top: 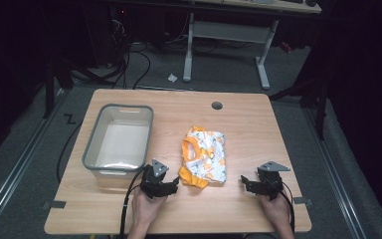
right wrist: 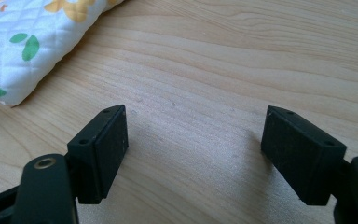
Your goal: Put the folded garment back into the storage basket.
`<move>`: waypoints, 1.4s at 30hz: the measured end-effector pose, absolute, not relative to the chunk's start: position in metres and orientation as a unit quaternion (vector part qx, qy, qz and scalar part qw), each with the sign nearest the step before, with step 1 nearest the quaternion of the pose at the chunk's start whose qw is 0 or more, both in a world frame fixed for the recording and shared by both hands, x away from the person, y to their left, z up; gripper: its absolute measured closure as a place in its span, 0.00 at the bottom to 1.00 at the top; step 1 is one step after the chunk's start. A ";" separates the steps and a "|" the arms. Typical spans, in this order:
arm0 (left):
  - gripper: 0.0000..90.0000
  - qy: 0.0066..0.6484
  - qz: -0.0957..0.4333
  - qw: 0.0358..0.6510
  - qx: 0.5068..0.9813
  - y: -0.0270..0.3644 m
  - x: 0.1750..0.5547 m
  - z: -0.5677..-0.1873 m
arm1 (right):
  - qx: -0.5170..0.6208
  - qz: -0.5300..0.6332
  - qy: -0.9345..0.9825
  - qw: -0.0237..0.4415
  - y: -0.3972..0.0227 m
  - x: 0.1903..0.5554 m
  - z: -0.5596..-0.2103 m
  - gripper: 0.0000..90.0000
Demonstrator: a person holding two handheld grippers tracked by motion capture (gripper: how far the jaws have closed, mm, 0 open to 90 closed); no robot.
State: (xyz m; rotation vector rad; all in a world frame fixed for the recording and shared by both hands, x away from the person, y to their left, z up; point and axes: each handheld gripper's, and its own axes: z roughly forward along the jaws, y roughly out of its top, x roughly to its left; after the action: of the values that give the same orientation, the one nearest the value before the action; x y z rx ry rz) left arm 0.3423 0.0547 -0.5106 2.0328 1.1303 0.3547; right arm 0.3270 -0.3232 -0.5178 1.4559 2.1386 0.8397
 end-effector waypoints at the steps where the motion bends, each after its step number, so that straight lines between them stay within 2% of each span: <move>1: 0.29 0.447 0.129 0.390 0.794 0.054 0.342 -0.510 | 0.523 0.302 0.769 0.209 -0.323 0.327 -0.518 0.26; 27: 0.22 0.413 0.119 0.406 0.806 0.024 0.359 -0.477 | 0.524 0.302 0.769 0.209 -0.323 0.327 -0.518 0.26; 42: 0.19 0.426 0.104 0.384 0.813 0.001 0.391 -0.476 | 0.524 0.302 0.769 0.209 -0.323 0.327 -0.518 0.26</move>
State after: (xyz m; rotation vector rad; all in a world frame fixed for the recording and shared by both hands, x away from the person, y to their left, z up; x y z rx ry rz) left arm 0.3912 0.0005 -0.4763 2.0714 1.0860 0.2661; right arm 0.3270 -0.3232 -0.5178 1.4566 2.1385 0.8397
